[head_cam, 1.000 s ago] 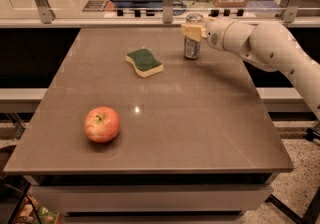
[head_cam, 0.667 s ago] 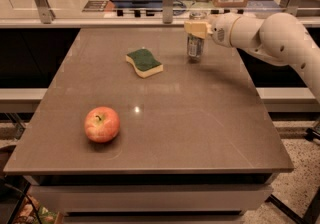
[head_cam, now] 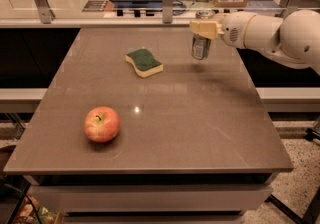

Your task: Move redbull can near apple

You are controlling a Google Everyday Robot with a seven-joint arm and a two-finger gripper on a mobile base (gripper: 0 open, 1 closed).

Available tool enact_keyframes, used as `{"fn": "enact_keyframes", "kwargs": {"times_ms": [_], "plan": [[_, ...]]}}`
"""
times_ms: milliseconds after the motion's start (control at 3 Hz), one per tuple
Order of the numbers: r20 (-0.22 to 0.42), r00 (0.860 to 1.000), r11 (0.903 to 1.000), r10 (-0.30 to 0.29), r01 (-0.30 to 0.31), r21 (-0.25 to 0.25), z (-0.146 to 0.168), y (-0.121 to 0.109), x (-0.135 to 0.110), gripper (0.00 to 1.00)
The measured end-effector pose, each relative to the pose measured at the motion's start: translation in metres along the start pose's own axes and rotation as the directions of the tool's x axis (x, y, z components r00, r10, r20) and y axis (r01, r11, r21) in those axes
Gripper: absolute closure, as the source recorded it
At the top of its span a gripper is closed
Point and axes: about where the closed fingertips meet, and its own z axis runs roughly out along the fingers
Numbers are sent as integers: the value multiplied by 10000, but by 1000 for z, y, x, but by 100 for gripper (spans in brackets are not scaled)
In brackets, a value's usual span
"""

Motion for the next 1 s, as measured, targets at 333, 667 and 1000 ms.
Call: {"fn": "enact_keyframes", "kwargs": {"times_ms": [333,667,1000], "plan": [[220,9993,9989,-318,325,-351,-18,32,-7,100],[332,9965,9939,-761,784,-769,-30,71,-7,100],[340,9935,9857,-1086,1121,-1261,-41,111,-1,100]]}}
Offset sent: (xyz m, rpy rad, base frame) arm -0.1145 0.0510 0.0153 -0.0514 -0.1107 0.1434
